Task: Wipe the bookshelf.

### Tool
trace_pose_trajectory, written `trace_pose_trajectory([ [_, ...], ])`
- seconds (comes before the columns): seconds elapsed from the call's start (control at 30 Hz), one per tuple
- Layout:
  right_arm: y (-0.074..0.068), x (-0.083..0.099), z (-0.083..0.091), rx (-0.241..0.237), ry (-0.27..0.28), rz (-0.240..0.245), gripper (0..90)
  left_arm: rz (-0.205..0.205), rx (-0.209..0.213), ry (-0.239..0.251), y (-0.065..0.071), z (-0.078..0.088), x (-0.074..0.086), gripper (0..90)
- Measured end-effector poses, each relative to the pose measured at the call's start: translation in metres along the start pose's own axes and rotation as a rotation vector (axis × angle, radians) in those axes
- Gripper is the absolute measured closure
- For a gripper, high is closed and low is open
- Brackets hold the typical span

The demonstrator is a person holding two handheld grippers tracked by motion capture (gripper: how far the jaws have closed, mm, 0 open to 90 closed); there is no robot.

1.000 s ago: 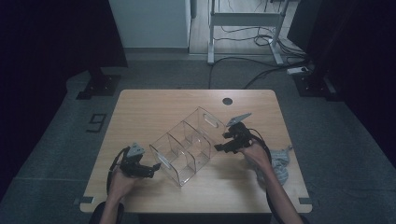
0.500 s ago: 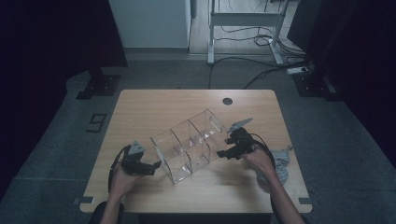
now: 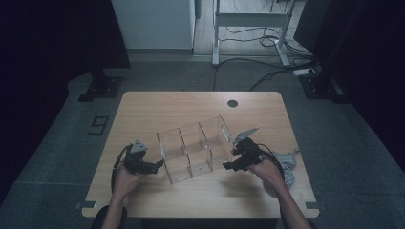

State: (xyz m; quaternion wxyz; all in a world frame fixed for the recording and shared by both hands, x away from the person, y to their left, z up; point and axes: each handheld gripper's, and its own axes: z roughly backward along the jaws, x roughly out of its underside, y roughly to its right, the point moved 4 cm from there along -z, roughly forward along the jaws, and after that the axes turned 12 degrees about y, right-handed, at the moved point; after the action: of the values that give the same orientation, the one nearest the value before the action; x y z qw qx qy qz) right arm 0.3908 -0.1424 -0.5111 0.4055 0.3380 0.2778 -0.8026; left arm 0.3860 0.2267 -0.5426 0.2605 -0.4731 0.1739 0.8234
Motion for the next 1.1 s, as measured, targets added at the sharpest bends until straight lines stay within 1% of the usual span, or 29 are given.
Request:
trace_pose_trajectory([
  [0.1,-0.004,0.004,0.002,-0.006,-0.005,-0.001,22.9,0.007,-0.003,0.001,-0.003,-0.004,-0.001,0.0],
  [0.17,-0.005,0.006,0.003,-0.017,-0.009,-0.001,23.0,0.010,-0.007,-0.002,-0.003,-0.003,-0.001,0.0],
  [0.23,-0.005,0.006,0.004,-0.025,0.010,-0.011,23.1,0.002,-0.006,-0.005,0.000,0.000,-0.002,0.0],
  [0.3,-0.004,0.006,0.006,-0.027,0.030,-0.020,22.7,-0.007,-0.004,-0.003,0.003,0.008,-0.001,0.0],
  [0.37,-0.004,0.006,0.008,-0.014,0.035,-0.016,21.7,-0.016,-0.007,0.005,0.008,0.018,-0.001,0.0],
  [0.43,-0.003,0.007,0.010,0.003,0.035,-0.014,21.0,-0.017,0.000,0.020,0.013,0.026,-0.002,0.0],
  [0.47,-0.002,0.007,0.012,0.008,0.038,-0.014,20.8,-0.026,0.002,0.026,0.017,0.031,-0.002,0.0],
  [0.53,-0.001,0.010,0.014,0.020,0.036,-0.021,20.6,-0.030,0.002,0.037,0.022,0.038,-0.003,0.0],
  [0.6,0.001,0.013,0.015,0.036,0.028,-0.018,20.5,-0.025,0.016,0.052,0.029,0.045,-0.003,0.0],
  [0.7,0.003,0.016,0.018,0.048,0.024,-0.029,20.3,-0.049,0.026,0.053,0.040,0.052,-0.003,0.0],
  [0.73,0.004,0.017,0.019,0.051,0.027,-0.035,20.3,-0.053,0.039,0.054,0.044,0.053,-0.003,0.0],
  [0.83,0.005,0.019,0.022,0.069,0.024,-0.038,20.2,-0.071,0.055,0.055,0.054,0.054,-0.007,0.0],
  [0.97,0.007,0.020,0.028,0.090,0.029,-0.051,19.8,-0.077,0.076,0.055,0.065,0.047,-0.016,0.0],
  [1.1,0.011,0.019,0.035,0.120,0.040,-0.049,19.5,-0.080,0.064,0.031,0.071,0.034,-0.022,0.0],
])
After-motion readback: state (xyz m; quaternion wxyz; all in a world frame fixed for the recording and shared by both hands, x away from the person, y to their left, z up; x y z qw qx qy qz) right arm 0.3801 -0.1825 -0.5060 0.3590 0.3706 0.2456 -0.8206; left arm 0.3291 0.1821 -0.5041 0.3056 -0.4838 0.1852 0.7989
